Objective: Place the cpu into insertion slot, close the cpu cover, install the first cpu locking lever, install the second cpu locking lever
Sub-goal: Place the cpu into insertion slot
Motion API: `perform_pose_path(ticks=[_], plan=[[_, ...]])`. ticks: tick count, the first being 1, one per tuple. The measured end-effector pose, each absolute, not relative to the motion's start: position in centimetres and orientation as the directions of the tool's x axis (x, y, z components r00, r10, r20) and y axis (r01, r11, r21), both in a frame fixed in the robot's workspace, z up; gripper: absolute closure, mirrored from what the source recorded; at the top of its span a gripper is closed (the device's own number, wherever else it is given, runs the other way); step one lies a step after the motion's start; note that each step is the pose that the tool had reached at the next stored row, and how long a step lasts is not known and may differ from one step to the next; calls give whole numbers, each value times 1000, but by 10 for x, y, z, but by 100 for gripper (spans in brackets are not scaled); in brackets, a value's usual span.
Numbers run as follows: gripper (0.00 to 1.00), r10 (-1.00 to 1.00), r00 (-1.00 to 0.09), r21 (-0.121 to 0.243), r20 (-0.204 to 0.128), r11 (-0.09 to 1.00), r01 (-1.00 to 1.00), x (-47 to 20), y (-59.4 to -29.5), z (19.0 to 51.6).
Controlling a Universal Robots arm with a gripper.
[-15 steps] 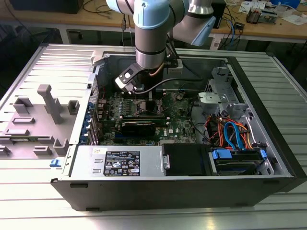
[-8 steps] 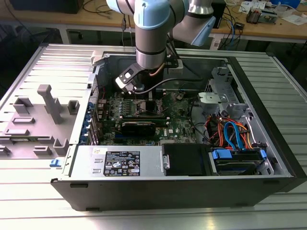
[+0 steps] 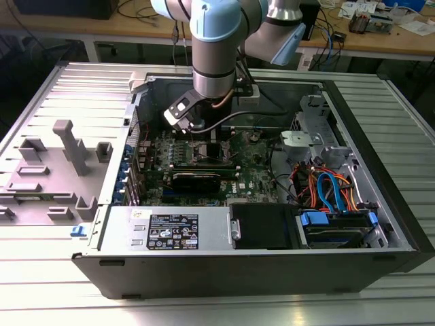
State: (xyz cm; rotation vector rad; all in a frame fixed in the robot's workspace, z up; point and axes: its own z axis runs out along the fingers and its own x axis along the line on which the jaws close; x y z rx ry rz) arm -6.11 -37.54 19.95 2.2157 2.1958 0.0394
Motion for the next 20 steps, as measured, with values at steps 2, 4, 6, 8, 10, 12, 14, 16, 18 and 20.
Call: perform_pose_path(ticks=[2,4,6,8,10,12,14,16,18,20], plan=[[46,1000,9,33,3,-9,999,-61,-375,199],[46,1000,9,33,3,-9,999,-61,-375,199],[46,1000,9,33,3,-9,999,-61,-375,199],[46,1000,9,33,3,-9,999,-61,-375,199],[46,1000,9,33,3,-9,999,-61,-375,199],[46,1000,9,34,3,-9,999,-61,-375,199],[45,1000,9,34,3,-9,999,-61,-375,199],[38,1000,9,33,3,-9,999,-61,-375,199],[38,1000,9,33,3,-9,999,-61,-375,199],[38,1000,9,33,3,-9,999,-61,-375,199]])
